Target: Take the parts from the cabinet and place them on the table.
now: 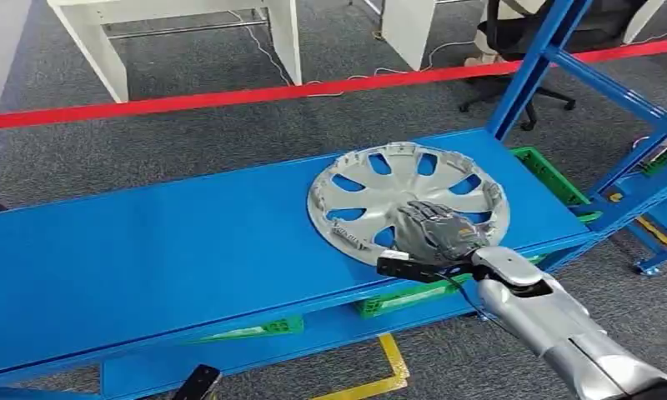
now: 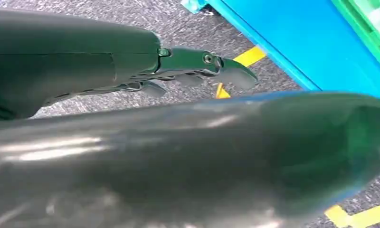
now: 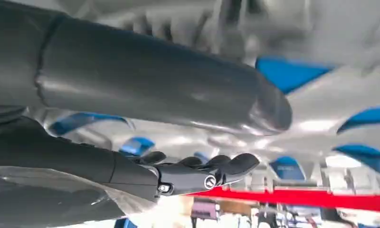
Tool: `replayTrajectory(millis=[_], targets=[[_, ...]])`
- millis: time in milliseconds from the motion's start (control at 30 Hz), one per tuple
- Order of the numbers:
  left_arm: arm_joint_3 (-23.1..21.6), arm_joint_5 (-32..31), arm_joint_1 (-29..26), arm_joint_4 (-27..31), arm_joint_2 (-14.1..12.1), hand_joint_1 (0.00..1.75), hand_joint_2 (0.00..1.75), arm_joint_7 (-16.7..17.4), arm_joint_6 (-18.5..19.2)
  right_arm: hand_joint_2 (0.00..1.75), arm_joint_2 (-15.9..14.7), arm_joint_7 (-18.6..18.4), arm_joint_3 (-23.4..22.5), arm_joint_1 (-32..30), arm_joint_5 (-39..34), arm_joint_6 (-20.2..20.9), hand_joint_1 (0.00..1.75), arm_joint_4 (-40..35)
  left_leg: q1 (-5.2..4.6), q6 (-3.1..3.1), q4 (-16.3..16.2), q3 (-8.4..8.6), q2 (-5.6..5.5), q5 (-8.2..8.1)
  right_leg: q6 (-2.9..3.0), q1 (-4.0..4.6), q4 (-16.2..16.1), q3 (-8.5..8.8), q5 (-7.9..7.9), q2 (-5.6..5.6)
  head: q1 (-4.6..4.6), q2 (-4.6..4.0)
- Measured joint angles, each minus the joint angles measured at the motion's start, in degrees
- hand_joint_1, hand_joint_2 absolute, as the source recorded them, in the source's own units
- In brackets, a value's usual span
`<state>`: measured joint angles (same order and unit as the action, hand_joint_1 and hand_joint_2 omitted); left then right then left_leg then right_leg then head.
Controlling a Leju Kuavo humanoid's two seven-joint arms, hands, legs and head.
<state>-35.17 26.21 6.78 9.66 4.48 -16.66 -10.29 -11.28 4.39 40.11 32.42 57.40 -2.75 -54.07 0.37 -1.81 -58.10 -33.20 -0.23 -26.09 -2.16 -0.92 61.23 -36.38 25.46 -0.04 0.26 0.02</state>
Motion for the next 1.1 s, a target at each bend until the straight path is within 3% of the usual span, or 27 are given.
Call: replayTrajectory(millis=[33, 67, 167, 233, 267, 333, 367, 400, 433, 500, 533, 567, 667, 733, 767, 833, 867, 900, 933, 1000, 1033, 1067, 1100], targets=[[0.0, -0.02, 0.02, 0.02, 0.0, 0.0, 0.0, 0.0, 0.02, 0.0, 0.0, -0.13, 0.2, 0.43, 0.24, -0.46, 0.0, 0.07, -0.24, 0.36, -0.14, -0.22, -0.01, -0.23, 0.14, 0.14, -2.06, 1.28, 1.22, -0.04, -0.07, 0.0], [0.0, -0.11, 0.11, 0.02, 0.0, 0.0, 0.0, -0.02, 0.02, 0.0, 0.0, -0.13, 0.35, 0.64, 0.7, -1.4, 0.0, 0.02, -0.41, 0.56, -0.72, -0.57, -0.03, -0.29, 0.4, 0.23, -3.05, 1.85, 1.1, 0.22, 0.02, 0.0], [0.02, -0.31, 0.0, 0.02, 0.0, 0.0, 0.0, -0.17, -0.09, 0.0, -0.02, -0.46, 0.37, -0.01, 3.14, -6.96, 0.0, -0.93, -0.3, 1.15, -0.42, -0.6, -0.02, -0.08, 1.21, 0.35, -2.72, 1.57, 1.06, 0.29, -0.04, 0.0], [0.02, -0.7, -0.01, 0.02, -0.11, 0.0, 0.0, -0.17, -0.13, 0.0, -0.15, -1.02, -0.15, -0.1, 4.98, -10.83, 0.0, -2.59, -0.23, 1.82, -1.84, -1.1, 0.04, -1.56, 1.82, -0.08, -2.91, 1.71, 0.89, 0.32, -0.23, 0.0], [0.02, -0.83, 0.02, 0.02, -0.09, 0.0, 0.0, -0.17, -0.13, 0.0, -0.15, -1.49, -0.5, -0.46, 6.17, -13.15, 0.0, -3.86, -0.12, 2.16, -5.55, -2.61, 0.06, -3.79, 2.2, -0.11, -2.91, 1.72, 0.94, 0.31, -0.55, 0.0], [0.02, -1.22, 0.01, 0.02, -0.09, 0.0, 0.0, -0.15, -0.13, 0.0, -0.2, -3.0, -1.51, -2.23, 10.0, -18.72, 0.0, -6.39, -0.01, 2.48, -14.64, -6.77, 0.06, -7.73, 2.27, -0.06, -2.9, 1.75, 0.99, 0.27, -0.48, 0.0], [0.02, -1.33, -0.1, 0.02, -0.09, 0.0, 0.0, -0.13, -0.13, 0.0, -0.26, -3.58, -2.01, -3.15, 11.4, -20.38, 0.0, -7.38, -0.01, 2.5, -17.41, -8.1, 0.07, -8.45, 2.32, -0.03, -2.89, 1.76, 1.04, 0.25, -0.5, 0.0], [0.02, -1.4, -0.21, 0.02, -0.09, 0.0, 0.0, 0.04, -0.13, 0.0, -0.26, -4.13, -2.66, -4.26, 12.69, -21.55, 0.0, -8.58, -0.01, 2.4, -17.72, -8.34, 0.06, -7.7, 2.32, -0.02, -2.88, 1.82, 1.06, 0.26, -0.48, 0.0], [0.02, -1.55, -0.23, 0.02, -0.09, 0.0, 0.0, 0.18, -0.18, 0.0, -0.26, -4.42, -3.47, -5.3, 13.73, -22.16, 0.0, -9.69, -0.02, 2.17, -15.3, -7.33, 0.06, -5.56, 2.34, 0.01, -2.88, 1.89, 1.1, 0.3, -0.52, 0.0], [0.02, -1.9, -0.14, 0.02, -0.11, 0.0, 0.0, 0.2, -0.22, 0.0, -0.26, -4.92, -4.91, -6.51, 14.97, -22.64, 0.0, -11.78, -0.12, 1.48, -6.17, -3.22, 0.05, -0.47, 2.25, 0.06, -2.88, 2.16, 1.18, 0.39, -0.5, 0.0], [0.02, -1.92, -0.1, 0.02, -0.19, 0.0, 0.0, 0.2, -0.24, 0.0, -0.26, -4.98, -5.42, -6.93, 15.21, -22.77, 0.0, -12.41, -0.32, 0.92, -1.97, -1.51, 0.04, 0.83, 2.14, -0.02, -2.89, 2.16, 1.24, 0.4, -0.5, 0.0], [0.02, -1.94, 0.02, 0.02, -0.24, 0.0, 0.0, 0.2, -0.28, 0.0, -0.26, -5.07, -5.9, -7.13, 15.52, -22.97, 0.0, -12.99, -0.55, 0.84, -1.24, -1.0, 0.09, 0.15, 1.91, 0.33, -2.82, 1.95, 1.28, 0.47, -0.44, 0.0], [0.02, -2.14, -0.04, 0.02, -0.18, 0.0, 0.0, 0.24, -0.28, 0.0, -0.26, -5.4, -7.52, -8.76, 17.24, -23.54, 0.0, -14.9, -0.74, 0.53, -0.53, -1.02, 0.0, -0.06, 0.86, 0.09, -3.16, 1.81, 0.97, 0.41, -0.48, 0.0], [0.02, -2.47, -0.02, 0.04, -0.13, 0.0, 0.0, 0.24, -0.31, 0.0, -0.24, -5.27, -8.64, -9.75, 17.86, -24.37, 0.0, -16.26, -0.21, -0.13, 0.57, -0.45, 0.07, 0.56, 0.32, 0.13, -2.2, 0.98, 2.07, 0.38, -0.39, 0.0], [0.04, -2.54, 0.11, 0.04, -0.13, 0.0, 0.0, 0.24, -0.39, 0.0, -0.06, -5.07, -9.12, -10.07, 17.77, -25.09, 0.0, -16.96, -0.18, -0.4, 0.61, -0.45, 0.08, 0.56, 0.21, 0.13, 0.24, 0.0, 3.83, 0.34, -0.13, 0.0], [0.04, -2.89, 0.19, 0.04, -0.02, 0.0, 0.0, 0.24, -0.39, 0.0, 0.18, -4.13, -10.06, -11.36, 16.52, -25.33, 0.0, -18.28, -0.23, -0.61, 0.59, -0.45, 0.08, 0.52, -0.02, 0.1, 9.71, -4.15, 8.22, 0.35, -0.22, 0.0], [0.04, -3.08, 0.11, 0.04, -0.02, 0.0, 0.0, 0.24, -0.35, 0.0, 0.35, -3.71, -10.43, -12.13, 15.7, -25.16, 0.0, -18.88, -0.24, -0.62, 0.56, -0.47, 0.07, 0.51, -0.15, 0.12, 13.2, -5.89, 9.34, 0.37, -0.11, 0.0], [0.04, -3.1, -0.01, 0.04, 0.0, 0.0, 0.0, 0.24, -0.35, 0.0, 0.57, -3.39, -10.62, -12.83, 15.14, -24.72, 0.0, -19.35, -0.24, -0.62, 0.55, -0.43, 0.05, 0.5, -0.25, 0.11, 14.24, -6.52, 9.08, 0.35, -0.17, 0.0], [0.04, -3.15, -0.03, 0.04, -0.02, 0.0, 0.0, 0.26, -0.35, 1.75, 0.85, -3.17, -10.75, -13.32, 14.58, -24.35, 0.0, -19.8, -0.24, -0.59, 0.54, -0.41, 0.05, 0.46, -0.24, 0.09, 12.56, -5.72, 7.47, 0.33, -0.17, 0.0], [0.04, -3.3, 0.09, 0.11, 0.02, 0.0, 0.0, 0.28, -0.35, 1.75, 1.29, -2.42, -11.08, -13.68, 12.69, -22.99, 0.0, -20.5, -0.23, -0.36, 0.39, -0.34, 0.05, 0.31, -0.06, 0.01, 3.66, -1.31, 2.68, 0.21, -0.17, 0.0], [0.04, -3.47, 0.17, 0.17, 0.07, 0.0, 0.0, 0.35, -0.33, 1.75, 1.48, -2.08, -11.19, -13.67, 10.94, -21.54, 0.0, -20.74, -0.23, -0.09, 0.17, -0.36, 0.05, 0.13, 0.04, 0.01, -0.95, 1.1, 1.02, 0.1, -0.15, 0.0], [0.04, -3.65, 0.24, 0.2, 0.07, 0.0, 0.0, 0.35, -0.28, 1.75, 1.75, -1.83, -11.26, -13.67, 9.48, -20.43, 0.0, -20.76, -0.72, 0.31, -0.2, -0.6, 0.01, -0.14, 0.16, 0.31, -2.63, 2.38, 1.97, 0.09, -0.13, 0.0], [0.04, -3.76, 0.24, 0.24, 0.07, 0.0, 0.0, 0.37, -0.24, 1.75, 2.12, -1.77, -11.3, -13.89, 8.2, -19.29, 0.0, -20.76, -0.68, 0.55, -0.32, -0.78, 0.01, -0.07, 0.61, 0.2, -2.84, 2.57, 2.05, 0.24, -0.39, 0.0]])
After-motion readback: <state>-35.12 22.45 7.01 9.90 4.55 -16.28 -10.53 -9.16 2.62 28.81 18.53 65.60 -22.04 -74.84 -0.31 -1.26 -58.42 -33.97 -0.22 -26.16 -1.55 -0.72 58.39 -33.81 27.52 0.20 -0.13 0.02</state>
